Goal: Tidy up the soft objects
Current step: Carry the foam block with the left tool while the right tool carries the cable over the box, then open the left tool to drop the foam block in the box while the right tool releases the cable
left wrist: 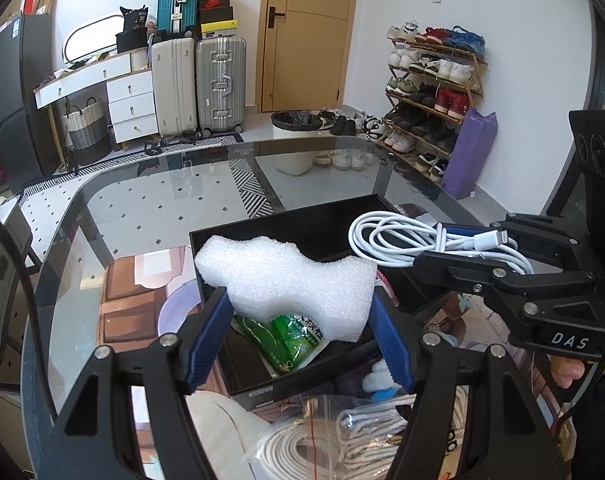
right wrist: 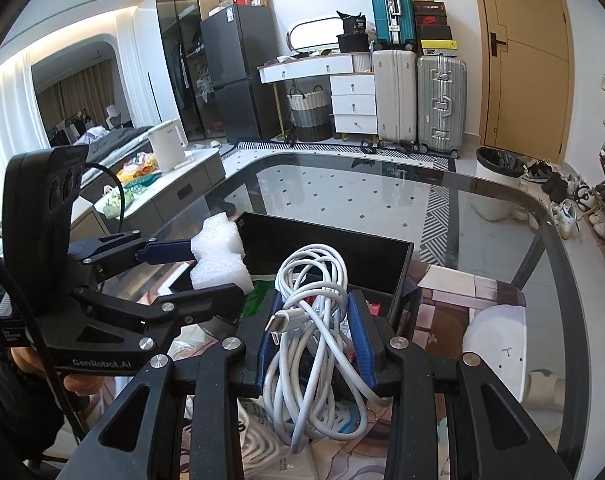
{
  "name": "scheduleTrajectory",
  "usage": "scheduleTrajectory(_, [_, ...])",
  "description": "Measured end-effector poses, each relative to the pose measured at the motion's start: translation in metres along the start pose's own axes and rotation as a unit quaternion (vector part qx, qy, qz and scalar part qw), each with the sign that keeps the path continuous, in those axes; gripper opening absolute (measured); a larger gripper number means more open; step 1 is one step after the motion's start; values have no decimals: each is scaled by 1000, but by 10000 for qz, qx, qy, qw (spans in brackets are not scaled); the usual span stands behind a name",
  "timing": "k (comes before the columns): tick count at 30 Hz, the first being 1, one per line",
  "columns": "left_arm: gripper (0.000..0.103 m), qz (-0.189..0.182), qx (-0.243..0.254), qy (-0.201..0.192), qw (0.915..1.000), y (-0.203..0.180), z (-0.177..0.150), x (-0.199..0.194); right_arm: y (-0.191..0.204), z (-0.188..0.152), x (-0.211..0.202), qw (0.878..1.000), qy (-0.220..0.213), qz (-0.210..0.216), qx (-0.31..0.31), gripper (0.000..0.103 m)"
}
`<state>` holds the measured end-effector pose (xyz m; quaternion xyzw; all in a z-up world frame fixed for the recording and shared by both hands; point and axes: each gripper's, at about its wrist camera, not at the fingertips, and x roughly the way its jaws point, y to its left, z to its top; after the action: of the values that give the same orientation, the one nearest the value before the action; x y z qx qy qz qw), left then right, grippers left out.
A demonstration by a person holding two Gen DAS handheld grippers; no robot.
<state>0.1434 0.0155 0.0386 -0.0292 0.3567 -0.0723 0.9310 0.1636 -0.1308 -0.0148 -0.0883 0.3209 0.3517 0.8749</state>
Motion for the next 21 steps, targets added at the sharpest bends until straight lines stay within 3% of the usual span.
scheduleTrajectory(21, [69,93,212,147,9996,-8,5,21,-16,16,45,9997,223,100,-94,34])
